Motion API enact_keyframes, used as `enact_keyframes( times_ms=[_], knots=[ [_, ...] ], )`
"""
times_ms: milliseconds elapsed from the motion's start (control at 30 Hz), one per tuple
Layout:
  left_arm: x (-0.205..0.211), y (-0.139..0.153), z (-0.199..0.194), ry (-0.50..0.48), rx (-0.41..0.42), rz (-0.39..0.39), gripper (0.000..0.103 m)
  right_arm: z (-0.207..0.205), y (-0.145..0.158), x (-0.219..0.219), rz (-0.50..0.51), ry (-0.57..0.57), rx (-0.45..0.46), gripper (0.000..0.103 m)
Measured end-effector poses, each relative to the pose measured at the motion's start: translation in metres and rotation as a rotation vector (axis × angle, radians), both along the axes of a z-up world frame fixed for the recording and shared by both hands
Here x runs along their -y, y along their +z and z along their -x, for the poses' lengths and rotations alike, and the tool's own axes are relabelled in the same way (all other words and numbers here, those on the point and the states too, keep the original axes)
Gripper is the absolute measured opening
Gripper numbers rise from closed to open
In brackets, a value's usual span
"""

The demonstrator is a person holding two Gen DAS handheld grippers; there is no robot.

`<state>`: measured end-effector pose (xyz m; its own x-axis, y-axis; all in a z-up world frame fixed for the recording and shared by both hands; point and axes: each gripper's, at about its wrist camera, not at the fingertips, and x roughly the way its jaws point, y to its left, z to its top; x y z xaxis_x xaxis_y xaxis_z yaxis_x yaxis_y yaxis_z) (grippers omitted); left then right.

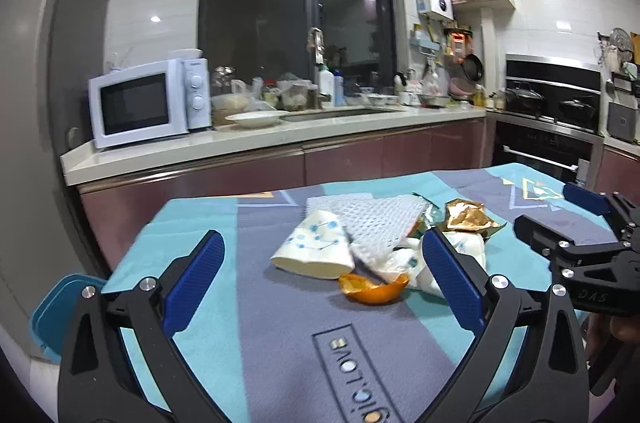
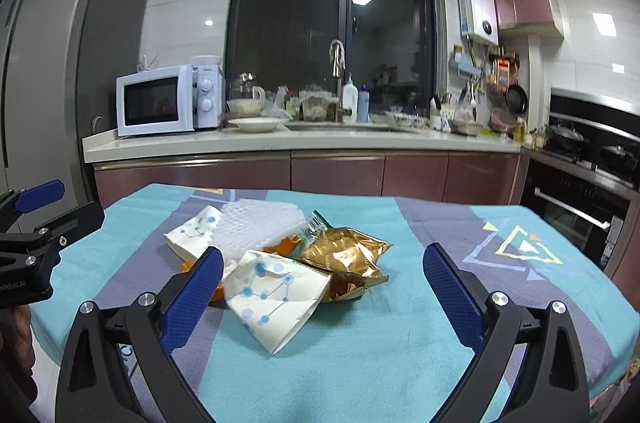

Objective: Collect trash
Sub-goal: 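Reach both tools into the trash pile toward the foam net and gold wrapper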

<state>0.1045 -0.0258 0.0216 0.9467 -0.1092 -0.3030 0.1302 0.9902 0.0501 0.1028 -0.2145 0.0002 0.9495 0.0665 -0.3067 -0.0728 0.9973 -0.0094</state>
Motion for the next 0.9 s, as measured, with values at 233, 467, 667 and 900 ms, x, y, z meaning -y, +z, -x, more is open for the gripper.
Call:
enact_keyframes(
  times_ms=[233,467,667,900],
  knots=[
    [0.022,0.000,-0.050,-0.058,-0.063,-0.064,0.098,-0.041,-0.003,0.016,-0.012,-0.011,-0.081,0.097],
    [0.038,-0.005,-0.106,-0.106,-0.145,-0.079,0.098,-0.084,-0.007,0.032,-0.075,0.001,-0.176,0.097],
    [0.047,-0.016,-0.155,-0.158,-0.251,-0.096,0.098,-0.109,-0.018,0.041,-0.133,0.016,-0.264,0.097],
    [0.068,-0.031,-0.197,-0.248,-0.331,-0.201,0.098,-0.127,-0.026,0.047,-0.207,0.029,-0.323,0.097]
  ],
)
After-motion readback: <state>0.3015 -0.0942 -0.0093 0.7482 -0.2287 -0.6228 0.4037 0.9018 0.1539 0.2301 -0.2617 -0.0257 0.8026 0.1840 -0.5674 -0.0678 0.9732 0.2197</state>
